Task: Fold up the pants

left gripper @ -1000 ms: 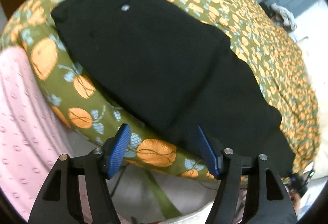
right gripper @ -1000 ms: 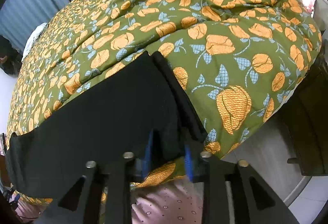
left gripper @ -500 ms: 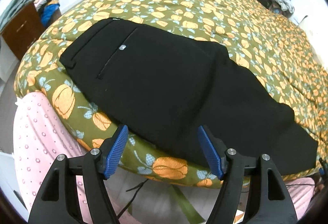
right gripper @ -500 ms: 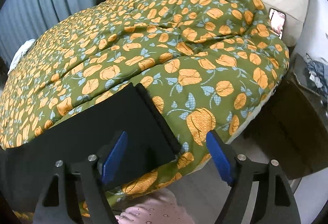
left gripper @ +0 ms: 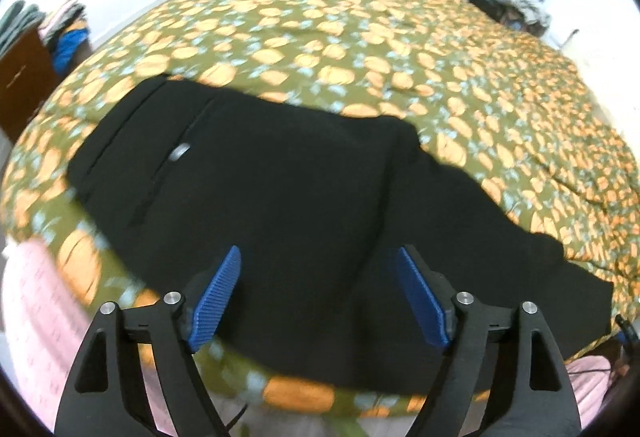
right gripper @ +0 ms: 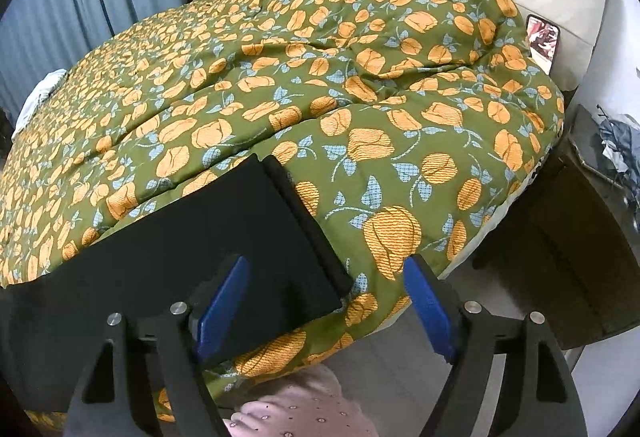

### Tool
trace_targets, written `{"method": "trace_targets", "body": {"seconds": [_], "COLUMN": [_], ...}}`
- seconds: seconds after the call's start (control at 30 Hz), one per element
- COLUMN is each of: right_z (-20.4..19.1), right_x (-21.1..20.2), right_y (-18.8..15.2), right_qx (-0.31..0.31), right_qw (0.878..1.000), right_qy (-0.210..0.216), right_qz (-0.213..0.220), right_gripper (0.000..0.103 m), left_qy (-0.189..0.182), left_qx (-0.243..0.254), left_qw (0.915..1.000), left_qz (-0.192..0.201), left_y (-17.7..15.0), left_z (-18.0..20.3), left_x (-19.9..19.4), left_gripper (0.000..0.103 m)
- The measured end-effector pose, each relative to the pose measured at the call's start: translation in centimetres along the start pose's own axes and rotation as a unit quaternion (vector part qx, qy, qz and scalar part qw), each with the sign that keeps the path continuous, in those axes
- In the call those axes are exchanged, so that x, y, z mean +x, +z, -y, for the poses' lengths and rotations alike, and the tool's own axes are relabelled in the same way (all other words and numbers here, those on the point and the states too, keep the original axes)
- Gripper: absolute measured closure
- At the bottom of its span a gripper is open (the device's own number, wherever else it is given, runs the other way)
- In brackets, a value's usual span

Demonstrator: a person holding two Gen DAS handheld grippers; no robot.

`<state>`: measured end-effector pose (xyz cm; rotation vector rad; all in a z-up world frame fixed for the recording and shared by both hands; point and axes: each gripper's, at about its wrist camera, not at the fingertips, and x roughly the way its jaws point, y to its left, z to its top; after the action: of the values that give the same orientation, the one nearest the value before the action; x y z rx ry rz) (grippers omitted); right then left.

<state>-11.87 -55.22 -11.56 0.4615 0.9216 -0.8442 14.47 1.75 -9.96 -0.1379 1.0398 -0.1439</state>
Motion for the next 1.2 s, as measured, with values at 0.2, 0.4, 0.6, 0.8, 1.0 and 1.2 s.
{"method": "trace_targets", "body": {"seconds": [0.2,0.4,0.6,0.8,1.0,1.2], "right_z": [0.5,2.5,1.1,0.1,1.2,0.9], "right_x": [-0.1,1.1,1.8,1.7,0.2,0.0], "right_y": [-0.3,0.4,2.0,2.4,1.7,1.3], "right_qx": [0.0,0.03,-0.024,-0.011,0.007,-0.017], "right_qw": [1.0,0.991,0.991,0.995,0.998,0.999], "right_qy": [0.011,0.126,0.128,0.095,0.044,0.0], "right_qz": [0.0,-0.027,-0.027,-0.007,0.033,0.036], "right_gripper": [0.023,0.023,0.023,0.023,0.02,0.017], "left_qy": [-0.018,0.062,0.044,-0.013,-0.039,-0.009], "left_qx": [0.054,0.1,0.082,0.069,0.075,0.115], "left_qw": [0.9983,0.9927,0.9955,0.9969,0.9924,0.9914], "left_qz": [0.016,0.025,0.014,0.036,0.09,0.063], "left_y": [1.9,2.5,2.4,4.7,7.1,4.2], "left_z": [1.7,0.5,0.5,2.3,5.5,6.6], "left_x": [4.0,7.7,6.0,5.1,6.5,12.4], "left_gripper": [0.021,0.006,0.007,0.007,0.006,0.001]}}
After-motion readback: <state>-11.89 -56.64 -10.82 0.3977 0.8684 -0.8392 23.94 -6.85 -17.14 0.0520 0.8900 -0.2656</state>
